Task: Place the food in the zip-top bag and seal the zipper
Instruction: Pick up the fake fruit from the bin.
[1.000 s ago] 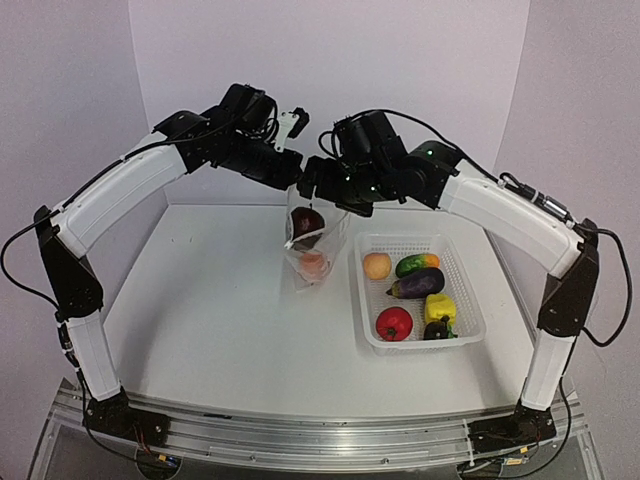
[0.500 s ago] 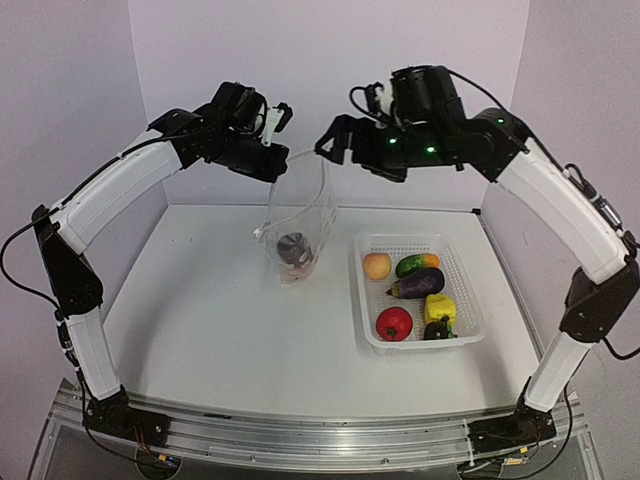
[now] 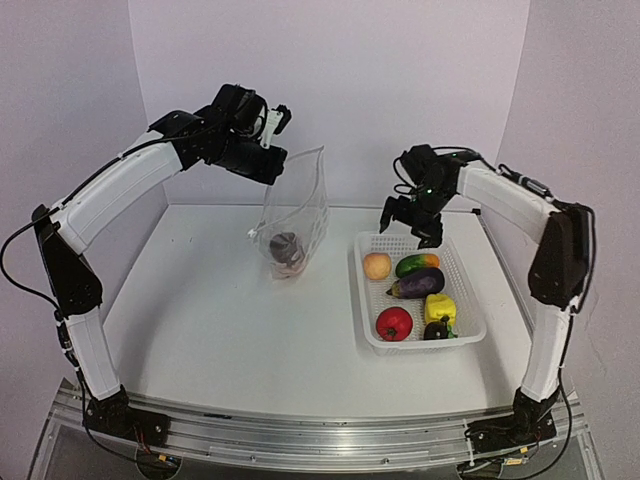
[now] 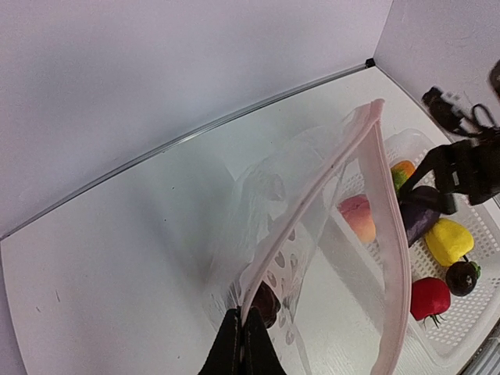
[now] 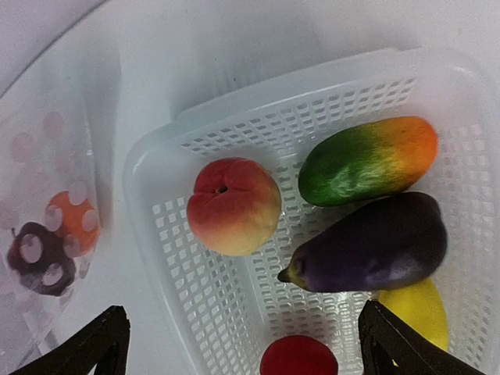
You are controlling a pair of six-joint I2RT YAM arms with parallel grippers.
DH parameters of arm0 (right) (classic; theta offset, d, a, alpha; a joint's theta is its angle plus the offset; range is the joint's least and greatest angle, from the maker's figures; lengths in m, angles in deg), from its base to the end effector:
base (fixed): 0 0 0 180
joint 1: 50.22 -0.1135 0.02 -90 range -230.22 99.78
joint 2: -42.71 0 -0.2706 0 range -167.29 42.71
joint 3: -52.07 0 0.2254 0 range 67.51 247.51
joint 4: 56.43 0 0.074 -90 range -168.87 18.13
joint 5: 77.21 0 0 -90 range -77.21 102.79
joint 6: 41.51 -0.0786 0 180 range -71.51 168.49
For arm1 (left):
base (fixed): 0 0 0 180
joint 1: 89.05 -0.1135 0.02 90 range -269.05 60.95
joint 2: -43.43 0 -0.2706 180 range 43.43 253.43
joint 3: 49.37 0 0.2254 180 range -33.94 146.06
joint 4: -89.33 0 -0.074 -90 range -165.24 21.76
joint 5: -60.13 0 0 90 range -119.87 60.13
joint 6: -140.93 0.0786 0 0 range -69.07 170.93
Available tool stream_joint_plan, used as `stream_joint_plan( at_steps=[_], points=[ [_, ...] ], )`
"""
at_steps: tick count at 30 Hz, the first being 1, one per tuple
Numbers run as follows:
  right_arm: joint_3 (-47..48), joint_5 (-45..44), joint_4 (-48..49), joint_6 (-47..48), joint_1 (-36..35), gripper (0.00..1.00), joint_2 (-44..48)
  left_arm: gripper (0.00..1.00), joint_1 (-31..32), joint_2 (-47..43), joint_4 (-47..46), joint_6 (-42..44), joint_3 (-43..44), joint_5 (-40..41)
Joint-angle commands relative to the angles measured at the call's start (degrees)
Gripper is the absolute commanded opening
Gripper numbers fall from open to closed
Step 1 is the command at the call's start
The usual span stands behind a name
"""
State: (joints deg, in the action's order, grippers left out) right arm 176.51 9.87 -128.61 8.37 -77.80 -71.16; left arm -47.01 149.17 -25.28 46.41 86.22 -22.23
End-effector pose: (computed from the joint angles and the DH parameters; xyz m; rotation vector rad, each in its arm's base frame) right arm 0.3773 0.1926 0.2681 0.3103 2.6662 0.3214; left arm 0.3134 -0.2685 0.3978 0.6362 2.1082 -0.3126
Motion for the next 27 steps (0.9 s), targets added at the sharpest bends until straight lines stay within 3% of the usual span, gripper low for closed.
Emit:
stream_joint_plan(
  at_steps=[1, 10, 21, 23, 27],
  points=[
    [7.57, 6.31, -1.74, -0.48, 0.12, 0.94, -7.02, 0.00, -0.20, -3.60, -1.74, 0.37, -0.85, 0.69],
    [11.39, 4.40, -1.71, -1.95, 0.09, 0.85, -16.27, 0.00, -0.21, -4.38, -1.63, -0.20, -1.81, -0.78],
    [12.21, 6.00, -1.44, -2.64, 0.13, 0.83, -21.52, 0.00, -0.18, -3.78, -1.60, -0.23, -0.90, -1.32],
    [12.85, 6.01, -1.47, -2.55, 0.10, 0.79, -22.41, 0.00, -0.19, -3.80, -1.57, -0.31, -0.89, -1.40],
    [12.06, 4.93, -1.28, -3.14, 0.13, 0.55, -20.76, 0.00, -0.16, -4.13, -1.63, -0.32, -1.17, -1.23]
  ],
)
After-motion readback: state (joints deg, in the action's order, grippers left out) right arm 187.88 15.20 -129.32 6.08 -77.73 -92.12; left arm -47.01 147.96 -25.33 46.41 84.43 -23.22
